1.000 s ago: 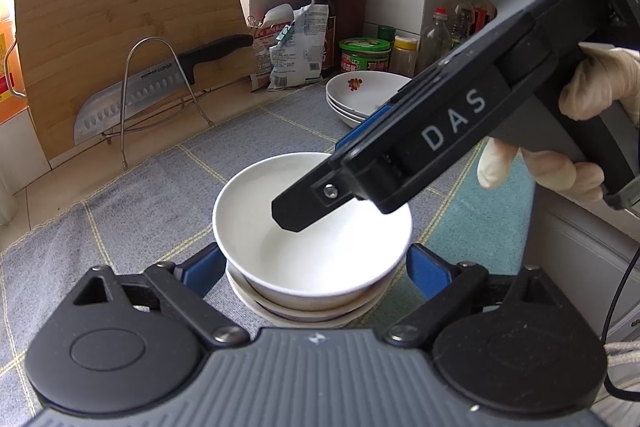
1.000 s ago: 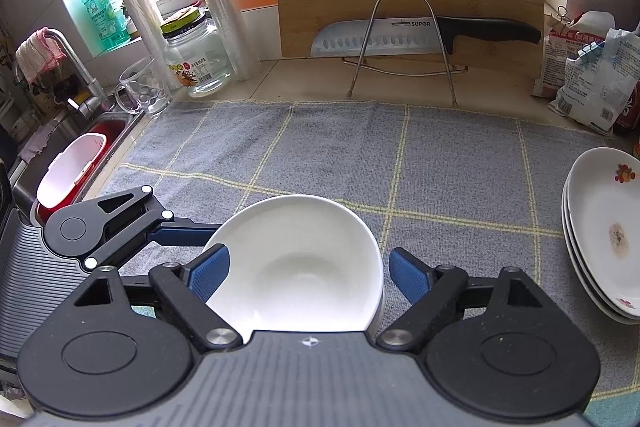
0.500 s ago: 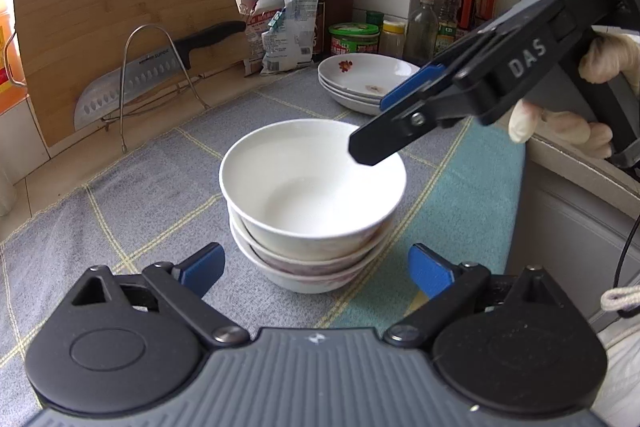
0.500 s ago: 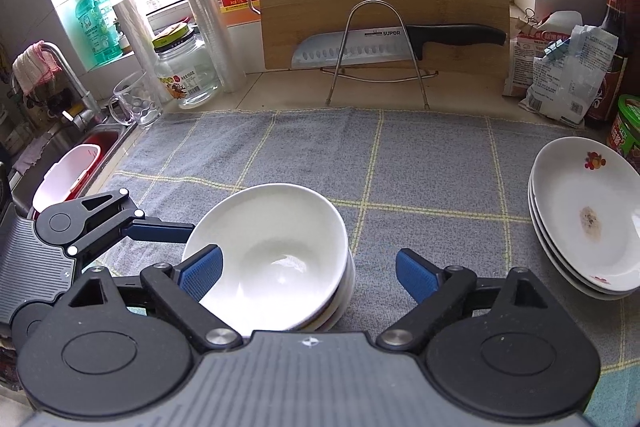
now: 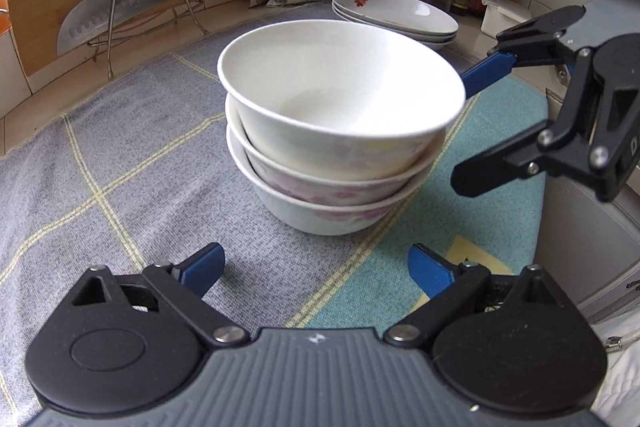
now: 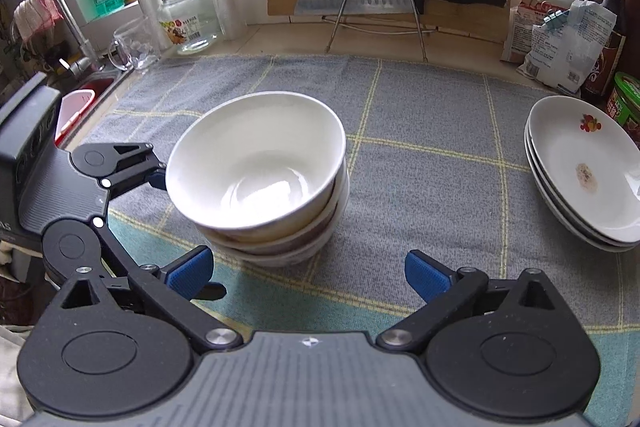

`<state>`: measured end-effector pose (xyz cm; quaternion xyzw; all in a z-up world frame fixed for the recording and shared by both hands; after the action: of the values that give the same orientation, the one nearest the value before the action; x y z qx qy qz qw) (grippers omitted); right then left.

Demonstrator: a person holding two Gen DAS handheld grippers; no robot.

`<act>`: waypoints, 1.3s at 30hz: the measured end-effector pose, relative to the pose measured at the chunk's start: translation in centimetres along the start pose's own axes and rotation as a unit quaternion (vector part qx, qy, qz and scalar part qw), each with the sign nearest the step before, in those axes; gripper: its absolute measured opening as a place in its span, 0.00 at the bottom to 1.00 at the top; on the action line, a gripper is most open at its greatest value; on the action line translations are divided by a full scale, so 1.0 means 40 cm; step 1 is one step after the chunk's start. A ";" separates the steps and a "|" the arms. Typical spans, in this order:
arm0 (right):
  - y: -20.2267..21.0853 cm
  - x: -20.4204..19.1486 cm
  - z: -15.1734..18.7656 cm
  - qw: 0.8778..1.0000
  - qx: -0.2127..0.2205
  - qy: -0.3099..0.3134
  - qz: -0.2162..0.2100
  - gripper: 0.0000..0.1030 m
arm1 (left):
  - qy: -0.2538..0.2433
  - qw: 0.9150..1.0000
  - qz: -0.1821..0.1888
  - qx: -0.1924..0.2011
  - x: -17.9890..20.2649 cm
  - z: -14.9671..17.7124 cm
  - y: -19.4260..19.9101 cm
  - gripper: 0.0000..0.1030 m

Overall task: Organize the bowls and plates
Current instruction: 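Close both grippers on opposite sides of the three-bowl stack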

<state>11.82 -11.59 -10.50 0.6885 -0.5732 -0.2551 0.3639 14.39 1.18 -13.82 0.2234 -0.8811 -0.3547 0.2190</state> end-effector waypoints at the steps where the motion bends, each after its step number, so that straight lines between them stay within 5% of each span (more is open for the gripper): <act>1: -0.016 -0.004 0.009 1.000 -0.006 0.008 0.005 1.00 | 0.001 1.000 -0.001 0.001 -0.001 0.001 -0.003 0.96; 10: -0.124 -0.014 0.033 0.998 -0.040 0.043 0.015 1.00 | -0.041 0.999 -0.019 -0.005 0.014 0.002 -0.020 1.00; 22: -0.117 -0.014 0.061 0.996 0.020 0.088 0.012 1.00 | -0.058 0.998 -0.009 0.016 0.009 0.004 -0.018 1.00; 39: -0.131 -0.019 0.021 0.988 0.024 0.152 -0.030 1.00 | -0.081 0.996 0.025 0.036 -0.024 -0.022 0.014 0.99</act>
<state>14.16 -10.63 -15.21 0.7450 -0.4959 -0.1442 0.4222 15.52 1.60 -13.08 0.1798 -0.9134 -0.3340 0.1476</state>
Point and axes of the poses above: each gripper's, at about its wrist camera, not at the fingertips, and y roughly against the way its jaws point, x to its right, z to its underside, the point moved 5 cm from there along -y, roughly the way its jaws point, and after that the axes turned 12 degrees about z, right-handed, at the moved point
